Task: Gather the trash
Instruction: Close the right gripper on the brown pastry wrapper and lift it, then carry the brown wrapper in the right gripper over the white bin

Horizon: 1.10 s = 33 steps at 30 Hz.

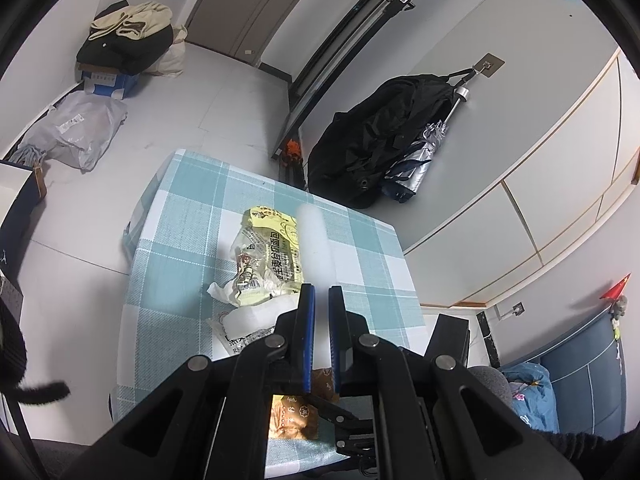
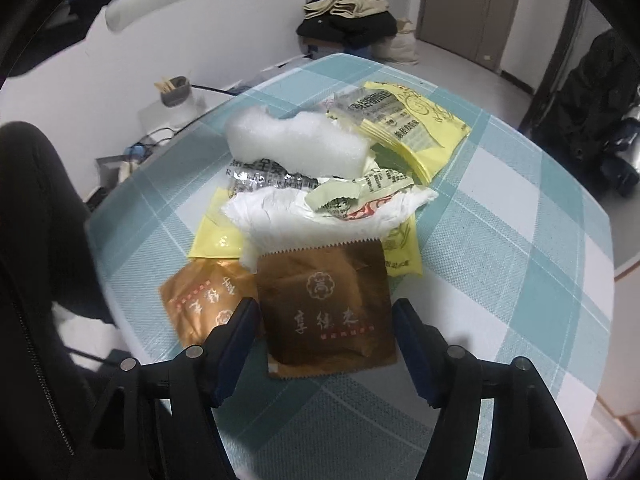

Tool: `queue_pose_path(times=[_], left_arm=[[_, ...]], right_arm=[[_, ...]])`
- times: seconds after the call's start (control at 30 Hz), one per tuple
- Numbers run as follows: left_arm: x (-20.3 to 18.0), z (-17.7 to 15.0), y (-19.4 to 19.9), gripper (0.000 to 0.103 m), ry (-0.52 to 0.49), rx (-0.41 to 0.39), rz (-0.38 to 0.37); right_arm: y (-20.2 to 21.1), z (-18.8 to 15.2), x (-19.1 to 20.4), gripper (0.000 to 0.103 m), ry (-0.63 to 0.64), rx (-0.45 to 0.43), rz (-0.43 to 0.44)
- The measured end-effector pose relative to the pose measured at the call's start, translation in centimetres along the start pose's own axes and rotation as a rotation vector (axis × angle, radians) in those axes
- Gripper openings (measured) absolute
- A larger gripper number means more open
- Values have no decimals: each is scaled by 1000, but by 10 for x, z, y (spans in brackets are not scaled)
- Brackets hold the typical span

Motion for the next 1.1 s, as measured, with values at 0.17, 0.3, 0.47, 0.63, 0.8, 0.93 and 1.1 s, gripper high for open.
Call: queue_pose_path(times=[0.17, 0.3, 0.47, 0.63, 0.8, 0.93, 1.1], left_arm=[[-1, 0, -1, 3, -3, 0, -1], [-2, -1, -2, 3, -10, 2, -1], [-2, -3, -3, 3, -15, 5, 4], [-3, -4, -7, 3, -25, 12, 25], [-7, -6, -9, 3, -33, 7, 35], [-11, -8, -11, 3, -38, 7, 44], [-20, -7, -7, 3, -61, -19, 51]], right_arm=[[2, -2, -7, 51, -50, -19, -13], [10, -5, -11, 44, -73, -37, 3], [20, -11, -16, 39, -98, -54, 4], [31, -19, -21, 39, -149, -81, 24], [33, -20, -27, 38, -200, -100, 52], [41, -23, -37, 38, -245, -141, 60], [62, -23, -44, 38, -269, -218, 57]])
Point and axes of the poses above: each gripper's, at about its wrist camera, not at the fingertips, and y roughly against the way its jaws point, x to its left, z to its top, the point moved 3 cm from there along -y, roughly the way its jaws point, and after that the axes turned 11 degrees about y, right-handed, at the moved point
